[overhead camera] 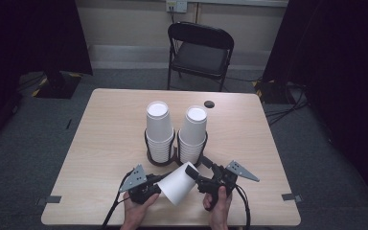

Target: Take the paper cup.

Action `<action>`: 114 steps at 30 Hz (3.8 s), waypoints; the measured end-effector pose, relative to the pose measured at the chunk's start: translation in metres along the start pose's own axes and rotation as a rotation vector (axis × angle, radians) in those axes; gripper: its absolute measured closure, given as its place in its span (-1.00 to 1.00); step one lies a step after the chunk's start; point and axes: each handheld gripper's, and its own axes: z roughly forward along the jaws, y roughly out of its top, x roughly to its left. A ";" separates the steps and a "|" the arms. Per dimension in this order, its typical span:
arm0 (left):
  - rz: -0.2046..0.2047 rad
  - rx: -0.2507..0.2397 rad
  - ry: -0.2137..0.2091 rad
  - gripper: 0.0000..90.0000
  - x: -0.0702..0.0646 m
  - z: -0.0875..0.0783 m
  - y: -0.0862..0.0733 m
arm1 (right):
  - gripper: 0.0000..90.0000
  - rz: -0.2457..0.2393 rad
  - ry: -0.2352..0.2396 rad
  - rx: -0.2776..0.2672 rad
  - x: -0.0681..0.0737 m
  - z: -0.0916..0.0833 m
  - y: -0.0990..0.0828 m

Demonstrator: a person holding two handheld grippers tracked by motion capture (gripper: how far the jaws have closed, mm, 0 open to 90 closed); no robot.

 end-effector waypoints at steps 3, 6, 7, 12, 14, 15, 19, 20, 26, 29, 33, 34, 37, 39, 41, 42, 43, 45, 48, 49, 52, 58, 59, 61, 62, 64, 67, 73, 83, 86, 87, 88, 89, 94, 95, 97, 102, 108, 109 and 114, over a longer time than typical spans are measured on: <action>0.035 0.037 0.027 0.92 0.002 -0.005 0.003 | -0.76 -0.020 0.020 0.001 -0.001 -0.003 0.000; 0.043 0.056 0.044 0.92 0.004 -0.009 0.007 | -0.76 -0.030 0.014 -0.007 -0.002 -0.006 0.000; 0.044 0.063 0.051 0.92 0.004 -0.011 0.008 | -0.76 -0.033 0.005 -0.009 -0.002 -0.006 0.000; 0.047 0.084 0.061 0.92 0.007 -0.017 0.015 | -0.75 -0.165 0.000 -0.024 -0.002 -0.009 -0.003; 0.041 0.083 0.062 0.92 0.009 -0.018 0.018 | -0.75 -0.224 -0.003 -0.033 0.000 -0.011 -0.004; 0.028 0.087 0.063 0.92 0.010 -0.019 0.019 | -0.75 -0.249 -0.008 -0.025 0.001 -0.012 -0.005; 0.011 0.128 0.042 0.92 0.016 -0.018 0.027 | -0.70 -0.314 -0.026 -0.019 0.001 -0.014 -0.009; 0.009 0.142 0.041 0.92 0.017 -0.018 0.029 | -0.71 -0.316 -0.021 -0.010 0.000 -0.015 -0.010; 0.002 0.236 0.014 0.92 0.021 -0.014 0.037 | -0.66 -0.440 -0.082 0.067 0.003 -0.020 -0.017; -0.006 0.274 0.006 0.92 0.022 -0.012 0.038 | -0.68 -0.535 -0.095 0.105 0.008 -0.021 -0.020; -0.009 0.329 -0.003 0.92 0.023 -0.008 0.041 | -0.70 -0.618 -0.100 0.160 0.012 -0.021 -0.024; -0.008 0.343 -0.010 0.92 0.023 -0.008 0.042 | -0.70 -0.627 -0.098 0.179 0.012 -0.020 -0.025; 0.002 0.391 -0.019 0.92 0.024 -0.003 0.045 | -0.70 -0.644 -0.093 0.209 0.013 -0.019 -0.030; 0.013 0.426 -0.017 0.92 0.024 0.001 0.048 | -0.70 -0.681 -0.097 0.223 0.014 -0.019 -0.033; 0.011 0.442 -0.022 0.92 0.023 0.003 0.050 | -0.70 -0.695 -0.086 0.234 0.015 -0.020 -0.036; 0.007 0.452 -0.023 0.92 0.023 0.004 0.051 | -0.70 -0.706 -0.081 0.238 0.015 -0.021 -0.037; 0.009 0.464 -0.024 0.92 0.023 0.005 0.052 | -0.70 -0.711 -0.080 0.243 0.015 -0.021 -0.038; 0.013 0.481 -0.020 0.92 0.022 0.007 0.053 | -0.69 -0.734 -0.106 0.266 0.016 -0.022 -0.039; 0.008 0.495 -0.016 0.92 0.022 0.008 0.055 | -0.69 -0.834 -0.214 0.282 0.024 -0.020 -0.045; 0.004 0.499 -0.015 0.92 0.022 0.009 0.056 | -0.69 -0.860 -0.226 0.286 0.024 -0.020 -0.046; 0.001 0.524 -0.017 0.92 0.021 0.011 0.060 | -0.69 -0.885 -0.227 0.312 0.023 -0.017 -0.049; 0.003 0.565 -0.018 0.92 0.020 0.014 0.067 | -0.70 -0.968 -0.222 0.359 0.025 -0.011 -0.053; -0.002 0.570 -0.017 0.92 0.018 0.015 0.068 | -0.70 -0.989 -0.239 0.361 0.027 -0.010 -0.054; -0.002 0.582 -0.018 0.92 0.017 0.017 0.070 | -0.70 -1.028 -0.270 0.366 0.029 -0.007 -0.056; -0.001 0.583 -0.020 0.92 0.017 0.018 0.070 | -0.70 -1.042 -0.282 0.368 0.030 -0.006 -0.057; -0.002 0.601 -0.019 0.92 0.017 0.019 0.072 | -0.70 -1.064 -0.301 0.369 0.031 -0.004 -0.058; -0.005 0.621 -0.025 0.92 0.017 0.021 0.073 | -0.70 -1.122 -0.319 0.370 0.031 -0.002 -0.060; 0.006 0.664 -0.050 0.92 0.014 0.028 0.076 | -0.69 -1.164 -0.318 0.376 0.032 0.002 -0.062; 0.008 0.722 -0.057 0.92 0.012 0.041 0.079 | -0.71 -1.263 -0.327 0.386 0.040 0.009 -0.061; 0.009 0.730 -0.037 0.92 0.009 0.042 0.080 | -0.73 -1.287 -0.347 0.389 0.042 0.012 -0.062; -0.003 0.727 -0.028 0.92 0.008 0.043 0.080 | -0.74 -1.288 -0.348 0.390 0.042 0.013 -0.063; -0.013 0.722 -0.033 0.92 0.008 0.043 0.080 | -0.76 -1.280 -0.349 0.389 0.041 0.013 -0.064; -0.018 0.724 -0.040 0.92 0.009 0.044 0.079 | -0.79 -1.284 -0.350 0.385 0.041 0.013 -0.064; -0.023 0.738 -0.052 0.92 0.007 0.049 0.078 | -0.77 -1.301 -0.315 0.353 0.048 0.016 -0.066; -0.022 0.738 -0.053 0.92 0.007 0.050 0.078 | -0.77 -1.309 -0.306 0.349 0.050 0.017 -0.067; -0.036 0.736 -0.054 0.92 0.008 0.051 0.077 | -0.77 -1.322 -0.299 0.342 0.052 0.019 -0.068; -0.047 0.725 -0.048 0.91 0.009 0.052 0.077 | -0.78 -1.287 -0.262 0.312 0.055 0.021 -0.067; -0.052 0.724 -0.049 0.90 0.008 0.056 0.074 | -0.80 -1.293 -0.231 0.291 0.059 0.023 -0.068; -0.054 0.727 -0.049 0.89 0.008 0.056 0.074 | -0.81 -1.287 -0.225 0.292 0.060 0.023 -0.067; -0.074 0.713 -0.050 0.86 0.009 0.058 0.072 | -0.81 -1.295 -0.208 0.296 0.063 0.025 -0.065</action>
